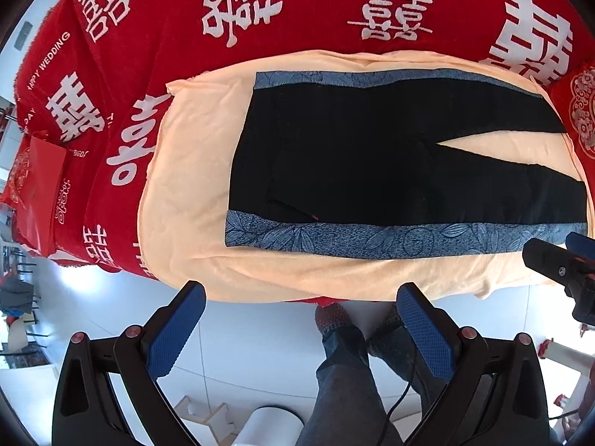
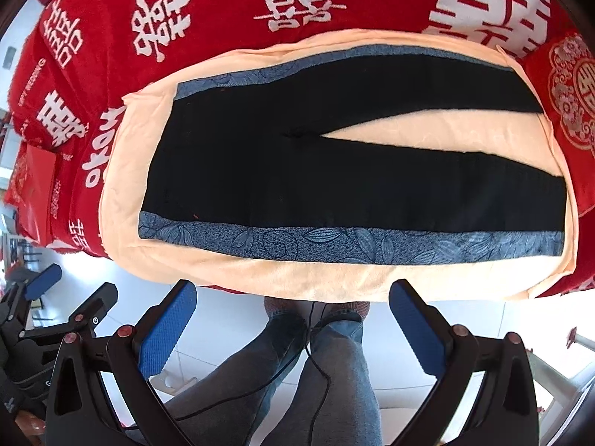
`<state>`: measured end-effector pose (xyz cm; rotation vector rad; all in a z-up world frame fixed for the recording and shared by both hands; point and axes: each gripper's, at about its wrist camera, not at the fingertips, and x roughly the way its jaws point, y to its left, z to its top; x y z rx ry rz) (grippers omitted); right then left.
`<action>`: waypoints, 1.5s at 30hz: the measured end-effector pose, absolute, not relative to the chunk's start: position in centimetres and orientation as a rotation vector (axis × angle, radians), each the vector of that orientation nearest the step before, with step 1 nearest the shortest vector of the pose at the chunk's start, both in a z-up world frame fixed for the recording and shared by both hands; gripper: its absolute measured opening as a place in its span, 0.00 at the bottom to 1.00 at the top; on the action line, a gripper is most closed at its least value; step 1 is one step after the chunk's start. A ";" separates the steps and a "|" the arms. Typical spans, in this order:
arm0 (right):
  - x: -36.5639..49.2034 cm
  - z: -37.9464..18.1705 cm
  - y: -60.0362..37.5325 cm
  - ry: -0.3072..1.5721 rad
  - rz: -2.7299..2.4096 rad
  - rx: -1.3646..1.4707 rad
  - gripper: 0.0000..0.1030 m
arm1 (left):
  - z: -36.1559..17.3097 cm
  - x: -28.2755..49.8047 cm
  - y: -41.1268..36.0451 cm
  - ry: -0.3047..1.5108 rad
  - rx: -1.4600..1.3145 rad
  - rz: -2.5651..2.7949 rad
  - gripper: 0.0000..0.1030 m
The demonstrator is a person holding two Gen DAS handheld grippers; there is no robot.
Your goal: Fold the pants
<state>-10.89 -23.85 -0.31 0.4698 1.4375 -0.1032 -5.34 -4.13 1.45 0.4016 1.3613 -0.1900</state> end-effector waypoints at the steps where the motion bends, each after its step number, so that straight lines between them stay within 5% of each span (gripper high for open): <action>1: -10.8 -0.5 -23.7 1.442 -0.111 0.472 1.00 | 1.3 -5.2 -3.9 1.365 0.403 -0.193 1.00; 26: -10.5 -6.3 -21.6 1.505 -0.190 0.595 1.00 | -5.8 -1.2 -0.7 1.491 0.313 -0.253 1.00; 34: -11.3 -12.6 -22.9 1.351 0.035 1.020 1.00 | -10.9 0.2 1.5 1.493 -0.011 -0.349 1.00; 35: -11.4 -13.5 -23.0 1.333 0.060 1.049 0.94 | -11.6 0.4 1.7 1.494 -0.049 -0.360 0.92; 36: -11.4 -14.4 -22.9 1.325 0.080 1.066 0.76 | -12.5 0.6 2.0 1.501 -0.088 -0.379 0.81; 38: -11.6 -16.7 -22.7 1.326 0.121 1.108 0.57 | -14.6 0.9 2.4 1.543 -0.167 -0.413 0.73; 45: -12.7 -24.7 -22.1 1.287 0.217 1.285 0.57 | -18.1 0.8 3.1 1.554 -0.202 -0.437 0.73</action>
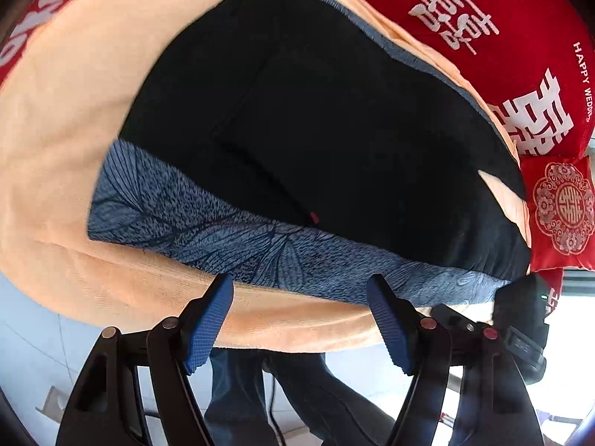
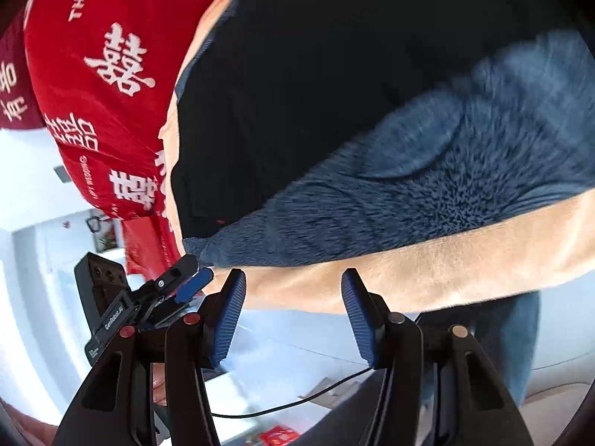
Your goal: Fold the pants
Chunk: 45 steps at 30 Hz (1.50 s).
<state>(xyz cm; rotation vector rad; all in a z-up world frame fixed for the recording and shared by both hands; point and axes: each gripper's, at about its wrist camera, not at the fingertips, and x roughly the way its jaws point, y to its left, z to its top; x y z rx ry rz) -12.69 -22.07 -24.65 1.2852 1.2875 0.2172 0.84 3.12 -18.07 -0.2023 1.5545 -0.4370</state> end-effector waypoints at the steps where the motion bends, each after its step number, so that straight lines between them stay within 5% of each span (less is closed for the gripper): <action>1: -12.7 -25.3 -22.0 1.277 0.227 1.307 0.57 | -18.6 0.8 3.2 1.565 -0.205 -0.441 0.73; 11: -10.2 -21.6 -22.4 1.030 0.368 1.422 0.57 | -19.9 0.3 2.2 1.639 -0.348 -0.558 0.73; 22: -9.9 -21.4 -23.1 1.025 0.404 1.448 0.57 | -19.3 3.7 3.2 1.531 -0.543 -0.433 0.73; 28: -13.4 -24.9 -25.0 1.046 0.241 1.542 0.57 | -19.4 4.1 3.1 1.494 -0.420 -0.426 0.45; 29: -14.2 -25.6 -25.6 1.025 0.205 1.608 0.52 | -19.4 4.0 3.7 1.494 -0.399 -0.422 0.39; 30: -14.7 -26.1 -26.0 0.998 0.187 1.666 0.31 | -19.5 4.1 3.7 1.499 -0.370 -0.418 0.32; 32: -15.1 -25.9 -26.5 0.974 0.154 1.727 0.11 | -19.4 4.3 4.0 1.494 -0.348 -0.424 0.24; 40: -7.7 -14.5 -29.3 0.981 0.287 1.389 0.10 | -10.8 7.8 1.9 1.337 -0.305 -0.497 0.24; 45: 1.9 -12.6 -31.9 1.051 0.364 1.219 0.14 | -7.9 14.3 -2.0 1.216 -0.253 -0.492 0.24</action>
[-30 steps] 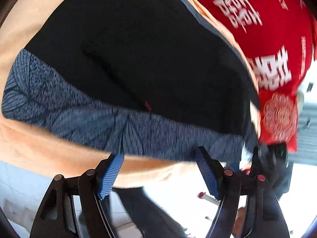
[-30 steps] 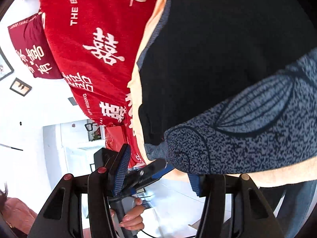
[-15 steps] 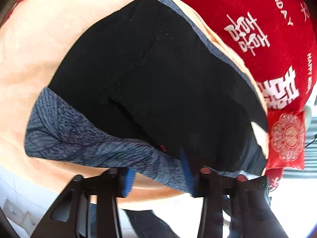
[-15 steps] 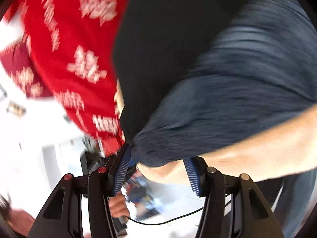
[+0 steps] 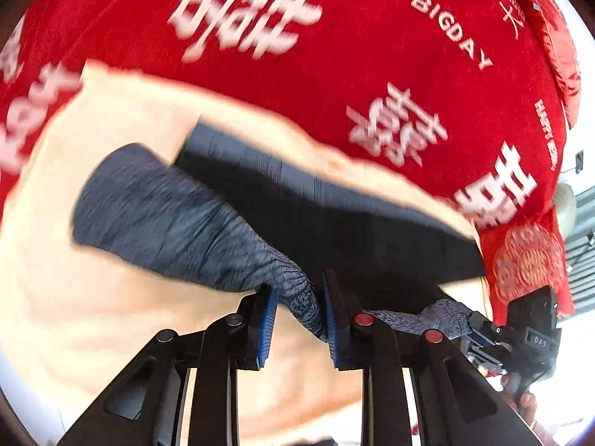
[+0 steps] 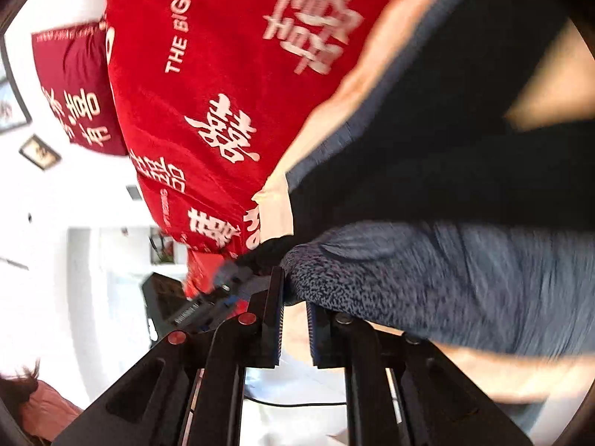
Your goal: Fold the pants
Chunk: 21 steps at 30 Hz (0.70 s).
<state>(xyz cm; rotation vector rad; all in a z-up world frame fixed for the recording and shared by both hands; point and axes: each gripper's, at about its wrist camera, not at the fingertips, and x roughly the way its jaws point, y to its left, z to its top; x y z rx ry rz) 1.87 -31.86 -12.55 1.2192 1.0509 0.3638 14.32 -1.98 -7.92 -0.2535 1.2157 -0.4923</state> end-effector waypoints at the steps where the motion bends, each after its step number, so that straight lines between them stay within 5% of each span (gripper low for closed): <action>1: 3.4 -12.8 -32.3 1.067 0.367 1.199 0.14 | -8.0 15.9 -2.8 1.202 -0.244 -0.479 0.24; 13: 20.1 -25.9 -34.9 1.384 0.277 1.031 0.15 | -18.3 27.0 -8.8 1.336 -0.144 -0.261 0.29; 16: 20.7 -26.5 -34.6 1.397 0.302 1.036 0.28 | -16.9 26.5 -8.2 1.336 -0.157 -0.248 0.35; 18: 21.2 -25.3 -33.7 1.398 0.359 1.007 0.68 | -14.7 25.7 -7.7 1.280 -0.092 -0.184 0.85; 21: 21.7 -22.1 -32.0 1.416 0.390 0.880 0.79 | -12.2 24.5 -7.1 1.225 -0.027 -0.140 0.93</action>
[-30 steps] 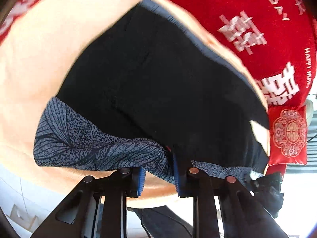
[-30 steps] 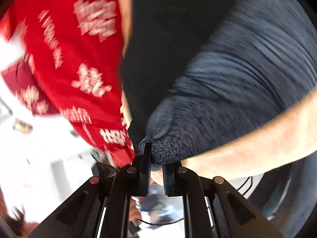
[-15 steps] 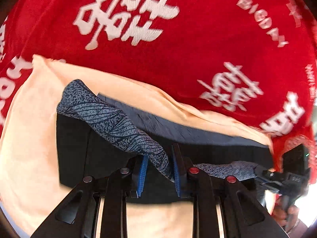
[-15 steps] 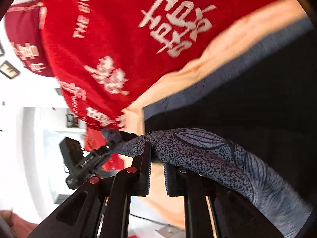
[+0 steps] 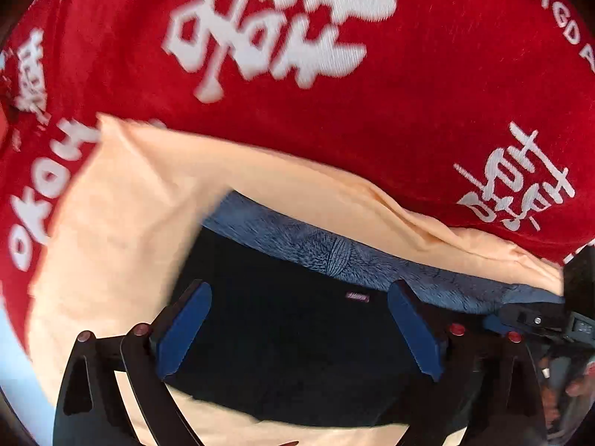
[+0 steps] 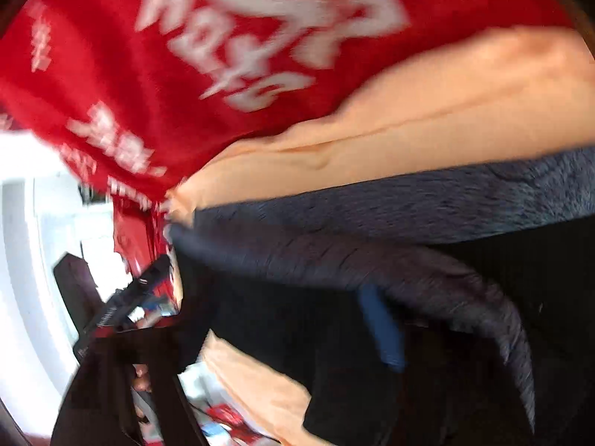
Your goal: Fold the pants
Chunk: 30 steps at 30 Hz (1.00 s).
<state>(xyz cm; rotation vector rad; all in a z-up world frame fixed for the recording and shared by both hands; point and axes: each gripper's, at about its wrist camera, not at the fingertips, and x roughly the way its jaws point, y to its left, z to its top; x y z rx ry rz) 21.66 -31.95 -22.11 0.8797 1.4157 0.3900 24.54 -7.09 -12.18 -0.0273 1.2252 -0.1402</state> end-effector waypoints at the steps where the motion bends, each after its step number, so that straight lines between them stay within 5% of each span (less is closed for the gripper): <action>1: 21.5 -21.2 -31.3 1.425 0.385 0.832 0.79 | -12.2 24.4 -7.0 1.238 -0.011 -0.138 0.93; 4: 21.0 -19.1 -28.8 1.429 0.425 0.711 0.76 | -13.9 24.6 -8.0 1.283 0.053 -0.125 0.93; 6: 21.2 -19.5 -27.5 1.459 0.418 0.567 0.55 | -15.7 24.9 -9.2 1.297 0.085 -0.126 0.93; 10: 22.9 -23.5 -27.1 1.525 0.342 0.459 0.46 | -18.9 25.9 -10.9 1.313 0.154 -0.066 0.93; 12: 23.9 -24.5 -27.8 1.507 0.321 0.463 0.24 | -20.3 26.2 -10.8 1.324 0.164 -0.041 0.93; 16: 24.1 -23.1 -30.4 1.411 0.287 0.624 0.28 | -20.0 26.0 -11.2 1.331 0.190 -0.042 0.93; 20: 22.1 -19.4 -31.2 1.361 0.347 0.645 0.72 | -17.0 23.7 -11.6 1.317 0.169 -0.064 0.93; 30: 10.6 -14.2 -34.4 1.374 0.236 0.569 0.73 | -11.1 14.3 -13.4 1.335 0.110 -0.121 0.93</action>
